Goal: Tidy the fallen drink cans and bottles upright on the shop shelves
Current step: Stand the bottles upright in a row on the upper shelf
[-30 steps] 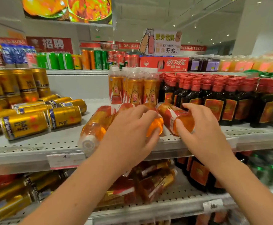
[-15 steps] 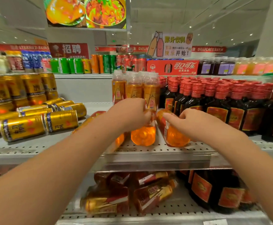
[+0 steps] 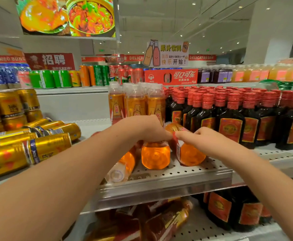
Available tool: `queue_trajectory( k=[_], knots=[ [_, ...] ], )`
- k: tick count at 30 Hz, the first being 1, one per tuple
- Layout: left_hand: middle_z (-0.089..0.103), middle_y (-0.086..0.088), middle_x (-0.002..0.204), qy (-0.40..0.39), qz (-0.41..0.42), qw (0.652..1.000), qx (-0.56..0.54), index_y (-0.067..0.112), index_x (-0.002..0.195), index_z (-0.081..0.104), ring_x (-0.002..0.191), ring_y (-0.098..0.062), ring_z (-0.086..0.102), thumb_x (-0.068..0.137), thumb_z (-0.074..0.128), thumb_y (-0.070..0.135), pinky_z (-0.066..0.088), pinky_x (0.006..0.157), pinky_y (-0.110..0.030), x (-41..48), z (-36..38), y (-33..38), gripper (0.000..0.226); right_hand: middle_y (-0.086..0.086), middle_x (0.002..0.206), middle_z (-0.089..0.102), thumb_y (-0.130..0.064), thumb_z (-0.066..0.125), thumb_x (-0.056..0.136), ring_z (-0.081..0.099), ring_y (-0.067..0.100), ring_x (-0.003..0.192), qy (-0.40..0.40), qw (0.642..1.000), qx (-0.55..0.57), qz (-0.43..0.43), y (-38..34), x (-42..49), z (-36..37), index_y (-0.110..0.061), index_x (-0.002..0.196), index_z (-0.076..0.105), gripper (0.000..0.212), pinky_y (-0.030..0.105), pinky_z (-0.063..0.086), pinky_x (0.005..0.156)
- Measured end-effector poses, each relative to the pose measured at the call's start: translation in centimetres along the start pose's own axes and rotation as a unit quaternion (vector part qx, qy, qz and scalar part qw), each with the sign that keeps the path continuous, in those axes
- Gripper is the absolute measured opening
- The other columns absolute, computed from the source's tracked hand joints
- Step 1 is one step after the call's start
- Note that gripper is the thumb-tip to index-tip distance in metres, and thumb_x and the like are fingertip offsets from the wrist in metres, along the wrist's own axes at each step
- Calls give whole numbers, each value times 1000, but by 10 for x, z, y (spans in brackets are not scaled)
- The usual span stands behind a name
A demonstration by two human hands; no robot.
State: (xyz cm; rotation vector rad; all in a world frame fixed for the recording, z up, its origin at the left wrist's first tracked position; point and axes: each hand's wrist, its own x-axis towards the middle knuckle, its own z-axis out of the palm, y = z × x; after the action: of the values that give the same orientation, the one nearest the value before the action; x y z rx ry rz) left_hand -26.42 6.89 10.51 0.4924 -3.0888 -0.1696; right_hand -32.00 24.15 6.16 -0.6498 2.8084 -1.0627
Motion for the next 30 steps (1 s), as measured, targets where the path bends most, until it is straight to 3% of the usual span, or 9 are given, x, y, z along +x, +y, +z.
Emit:
queue_trajectory(
  k=[3, 6, 12, 16, 20, 23, 26, 28, 30],
  knots=[
    [54, 4, 86, 48, 2, 998, -39, 12, 141, 41, 72, -10, 54, 81, 62, 69, 40, 50, -26, -3, 4, -9, 86, -8, 49, 34, -74, 61, 76, 37, 10, 44, 38, 999, 30, -9, 6, -6, 4, -14, 70, 53, 61, 28, 29, 50],
    [58, 5, 93, 66, -2, 994, -92, 18, 141, 37, 76, -11, 60, 74, 68, 70, 50, 53, -29, -5, 5, -19, 90, -10, 67, 60, -77, 63, 74, 57, 7, 61, 58, 996, 62, -9, 10, -12, 3, -19, 96, 67, 62, 26, 40, 54],
    [54, 20, 90, 180, 25, 958, -223, 37, 122, 35, 75, 2, 58, 65, 74, 74, 48, 52, -22, -13, 9, -32, 79, -20, 110, 61, -70, 77, 65, 69, -3, 86, 62, 967, 235, -80, 16, -15, 15, -30, 139, 43, 91, 20, 56, 66],
    [60, 21, 96, 244, 68, 936, -245, 42, 142, 27, 75, 4, 64, 74, 79, 61, 55, 57, -18, -13, 16, -30, 88, -32, 114, 51, -60, 84, 66, 52, -26, 97, 67, 953, 235, -178, 19, -11, 23, -46, 140, 31, 92, 3, 48, 64],
    [49, 31, 87, 267, 80, 930, -241, 42, 152, 18, 67, 23, 57, 79, 80, 50, 44, 46, -6, -14, 22, -28, 96, -24, 133, 43, -50, 84, 72, 50, -6, 121, 97, 950, 170, -242, 27, -6, 31, -51, 142, 24, 92, 18, 49, 95],
    [45, 32, 88, 236, 72, 934, -258, 36, 150, 27, 68, 35, 47, 80, 83, 42, 38, 46, 1, -10, 19, -24, 90, -36, 128, 42, -53, 83, 72, 48, -11, 120, 94, 947, 173, -254, 31, -4, 29, -60, 135, 22, 88, 7, 45, 86],
    [57, 20, 96, 157, 30, 943, -290, 31, 132, 41, 76, 6, 67, 77, 86, 36, 53, 52, -10, -5, 9, -20, 72, -55, 115, 42, -56, 82, 72, 43, -31, 107, 76, 946, 192, -250, 34, -4, 25, -70, 123, 19, 82, -9, 34, 64],
    [63, 8, 106, 108, 3, 941, -322, 27, 123, 46, 88, -13, 71, 75, 89, 28, 62, 61, -26, -3, 5, -20, 64, -60, 111, 41, -57, 80, 73, 42, -34, 103, 69, 946, 196, -249, 38, -7, 24, -69, 122, 20, 78, -10, 32, 62],
    [63, 5, 109, 83, -14, 936, -343, 29, 118, 48, 93, -17, 70, 75, 89, 23, 63, 64, -28, -4, 2, -22, 60, -56, 112, 45, -57, 78, 75, 44, -33, 102, 63, 946, 196, -249, 40, -8, 24, -73, 117, 20, 73, -7, 36, 61]
  ],
)
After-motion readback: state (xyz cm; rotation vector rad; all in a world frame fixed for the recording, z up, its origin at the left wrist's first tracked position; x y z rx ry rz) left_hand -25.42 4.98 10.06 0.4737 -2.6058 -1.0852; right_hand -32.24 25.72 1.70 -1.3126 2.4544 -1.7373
